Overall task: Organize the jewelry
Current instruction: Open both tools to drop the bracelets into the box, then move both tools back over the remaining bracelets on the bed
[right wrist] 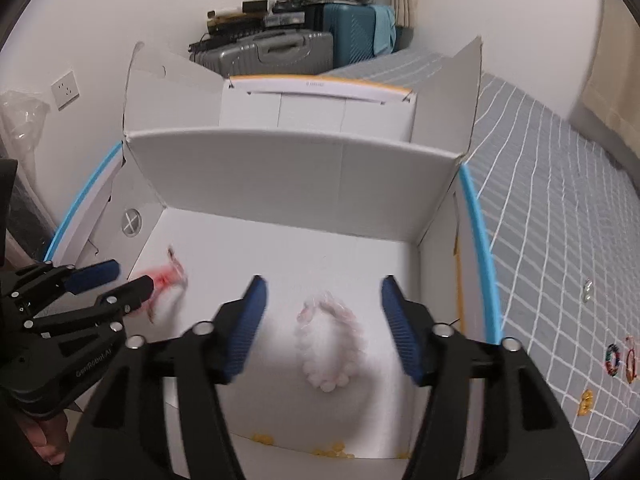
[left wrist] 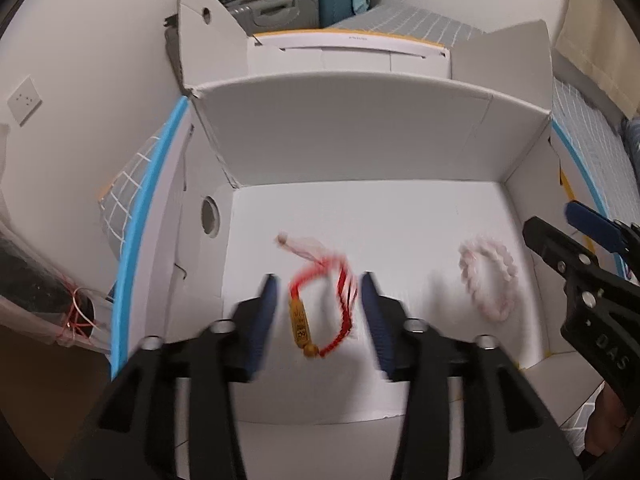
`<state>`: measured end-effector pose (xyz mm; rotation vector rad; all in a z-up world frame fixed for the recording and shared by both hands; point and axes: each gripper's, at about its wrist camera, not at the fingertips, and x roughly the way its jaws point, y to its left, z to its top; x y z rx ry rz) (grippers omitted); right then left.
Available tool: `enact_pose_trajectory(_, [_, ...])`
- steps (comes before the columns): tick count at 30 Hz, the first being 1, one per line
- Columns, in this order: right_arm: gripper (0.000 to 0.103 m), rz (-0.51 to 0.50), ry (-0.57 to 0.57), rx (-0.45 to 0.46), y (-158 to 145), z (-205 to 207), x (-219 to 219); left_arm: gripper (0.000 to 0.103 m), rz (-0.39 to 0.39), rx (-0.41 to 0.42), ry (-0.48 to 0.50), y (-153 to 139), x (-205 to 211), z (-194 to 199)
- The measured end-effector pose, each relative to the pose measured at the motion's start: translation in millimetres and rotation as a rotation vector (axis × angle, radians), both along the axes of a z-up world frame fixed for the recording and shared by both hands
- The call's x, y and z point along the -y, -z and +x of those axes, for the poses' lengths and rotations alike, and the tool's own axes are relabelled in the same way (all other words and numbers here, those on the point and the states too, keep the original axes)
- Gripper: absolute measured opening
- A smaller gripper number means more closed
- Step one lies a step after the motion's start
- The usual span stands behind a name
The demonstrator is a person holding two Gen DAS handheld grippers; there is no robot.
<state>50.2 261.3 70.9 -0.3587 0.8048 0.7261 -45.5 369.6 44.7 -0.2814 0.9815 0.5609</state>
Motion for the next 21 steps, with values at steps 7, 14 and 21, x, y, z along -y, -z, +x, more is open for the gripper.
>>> enact_pose_trajectory(7, [0.095, 0.057, 0.037, 0.085, -25, 0, 18, 0.089, 0.037, 0.065, -0.012, -19, 4, -7])
enact_pose_trajectory(14, [0.096, 0.097, 0.074, 0.119, -44, 7, 47, 0.097, 0.080, 0.103, 0.001, -33, 14, -6])
enact_pose_trajectory(21, [0.096, 0.107, 0.137, 0.166, -58, 20, 86, 0.097, 0.071, 0.127, 0.066, -43, 38, 8])
